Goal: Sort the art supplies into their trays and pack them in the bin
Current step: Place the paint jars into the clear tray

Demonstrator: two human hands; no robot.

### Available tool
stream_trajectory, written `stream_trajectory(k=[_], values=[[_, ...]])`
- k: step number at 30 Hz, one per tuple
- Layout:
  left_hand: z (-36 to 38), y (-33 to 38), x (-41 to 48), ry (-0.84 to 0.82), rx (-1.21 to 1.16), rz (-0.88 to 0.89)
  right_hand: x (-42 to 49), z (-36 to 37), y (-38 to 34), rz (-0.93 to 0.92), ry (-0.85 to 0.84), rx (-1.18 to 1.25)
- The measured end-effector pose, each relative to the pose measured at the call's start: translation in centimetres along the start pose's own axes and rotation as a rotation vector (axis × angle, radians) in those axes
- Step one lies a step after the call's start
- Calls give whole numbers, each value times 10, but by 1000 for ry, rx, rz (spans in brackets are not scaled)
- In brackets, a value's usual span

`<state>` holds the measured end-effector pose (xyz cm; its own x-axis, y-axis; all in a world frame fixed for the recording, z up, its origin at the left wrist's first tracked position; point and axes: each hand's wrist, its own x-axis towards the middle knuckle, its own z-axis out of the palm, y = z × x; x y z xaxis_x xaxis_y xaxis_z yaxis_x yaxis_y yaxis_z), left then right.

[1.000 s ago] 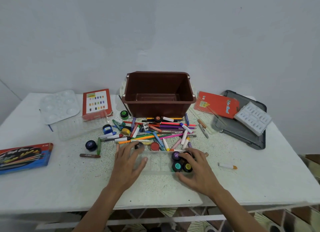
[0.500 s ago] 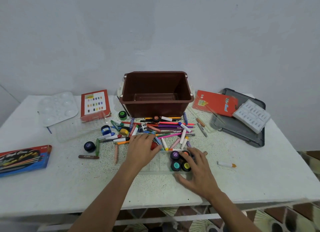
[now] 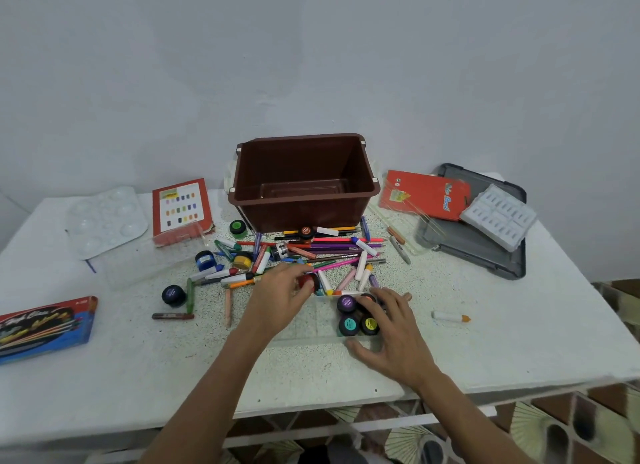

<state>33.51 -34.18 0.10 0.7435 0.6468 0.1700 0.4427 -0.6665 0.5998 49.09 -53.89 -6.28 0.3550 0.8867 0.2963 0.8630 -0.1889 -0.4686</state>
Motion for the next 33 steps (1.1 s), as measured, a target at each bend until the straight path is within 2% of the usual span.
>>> stream_trajectory(k=[3,10,18,29,33], values=[[1,-2,-15,-46,-106,41,0,0,0,0,0,-3],[13,0,-38,-51,-196,-13,-1,0,0,1,1,-12],[32,5,-45,-27,89,92,-2,0,-1,10,-6,-13],[51,-2,-46,54,166,58,-1,0,-1,5,-8,-26],[47,-6,-42,24,161,92,-2,0,-1,7,-13,-28]])
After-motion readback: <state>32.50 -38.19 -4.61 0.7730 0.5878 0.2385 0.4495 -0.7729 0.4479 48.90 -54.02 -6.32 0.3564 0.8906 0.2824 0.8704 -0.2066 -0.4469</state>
